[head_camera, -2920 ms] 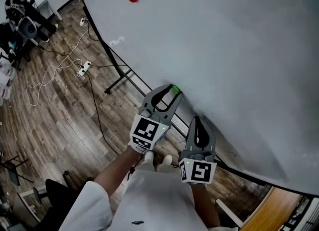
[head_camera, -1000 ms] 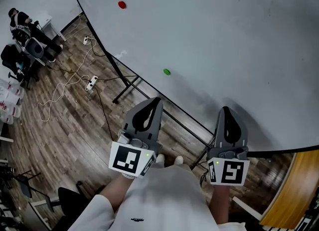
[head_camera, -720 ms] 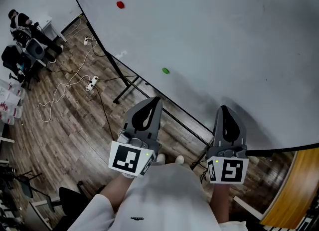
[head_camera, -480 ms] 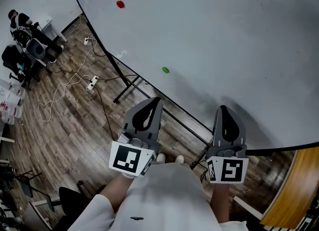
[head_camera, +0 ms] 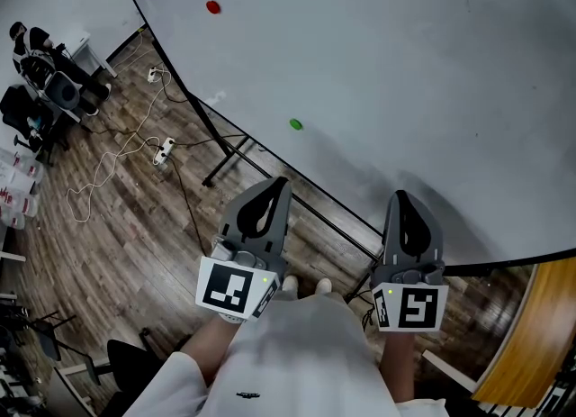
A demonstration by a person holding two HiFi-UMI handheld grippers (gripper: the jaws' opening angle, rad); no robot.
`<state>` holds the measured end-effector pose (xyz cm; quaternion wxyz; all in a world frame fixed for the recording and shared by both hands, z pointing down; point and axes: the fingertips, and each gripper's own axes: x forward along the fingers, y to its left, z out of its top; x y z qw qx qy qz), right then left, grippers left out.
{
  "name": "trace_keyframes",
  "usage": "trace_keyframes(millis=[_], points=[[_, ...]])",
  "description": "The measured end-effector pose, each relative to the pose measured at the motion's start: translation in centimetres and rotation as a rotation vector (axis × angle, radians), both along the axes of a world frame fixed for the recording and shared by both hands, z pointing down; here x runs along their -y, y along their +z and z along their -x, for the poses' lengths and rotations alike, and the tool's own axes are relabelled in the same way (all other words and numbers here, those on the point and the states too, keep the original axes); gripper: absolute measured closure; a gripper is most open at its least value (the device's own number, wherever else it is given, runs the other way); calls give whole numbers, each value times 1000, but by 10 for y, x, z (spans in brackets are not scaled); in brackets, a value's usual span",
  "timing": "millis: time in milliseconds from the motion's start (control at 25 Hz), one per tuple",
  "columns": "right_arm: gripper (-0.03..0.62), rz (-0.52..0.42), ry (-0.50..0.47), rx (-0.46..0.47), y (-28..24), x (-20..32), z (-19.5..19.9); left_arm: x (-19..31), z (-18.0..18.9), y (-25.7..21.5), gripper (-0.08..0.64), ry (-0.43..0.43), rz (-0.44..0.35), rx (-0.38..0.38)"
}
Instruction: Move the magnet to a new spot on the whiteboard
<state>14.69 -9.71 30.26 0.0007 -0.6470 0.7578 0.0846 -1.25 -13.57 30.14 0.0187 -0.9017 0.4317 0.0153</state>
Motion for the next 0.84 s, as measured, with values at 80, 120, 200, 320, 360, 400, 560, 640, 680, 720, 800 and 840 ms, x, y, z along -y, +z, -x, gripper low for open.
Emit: trace_keyframes(millis=[80, 120, 200, 320, 360, 400, 560, 640, 680, 720, 800, 840], points=[[584, 3, 2, 1, 1, 0, -1, 0, -1, 0, 554, 0, 1, 1], [584, 3, 3, 2, 1, 1, -1, 1, -1, 0, 554, 0, 2, 2], [584, 2, 3, 2, 0, 2, 0, 3, 1, 2, 554, 1, 7, 4], [584, 5, 2, 2, 2, 2, 2, 2, 2, 4, 554, 1, 10, 4], [584, 6, 2, 3, 2, 2, 2, 1, 2, 4, 554, 0, 10, 3], [584, 8, 2, 4, 3, 2, 2, 1, 2, 4, 554, 0, 10, 3], [584, 10, 0, 7, 4, 5, 3, 3, 2, 3, 554, -2, 12, 4], [584, 11, -1, 7, 3, 4, 2, 3, 2, 3, 554, -3, 11, 5], [584, 11, -2, 7, 3, 4, 2, 2, 1, 2, 554, -4, 11, 5], [584, 10, -3, 7, 3, 3, 2, 1, 1, 2, 554, -5, 12, 5], [584, 10, -4, 7, 4, 2, 2, 0, 1, 3, 554, -6, 13, 3], [584, 9, -5, 7, 4, 2, 2, 0, 2, 3, 554, -6, 14, 3]])
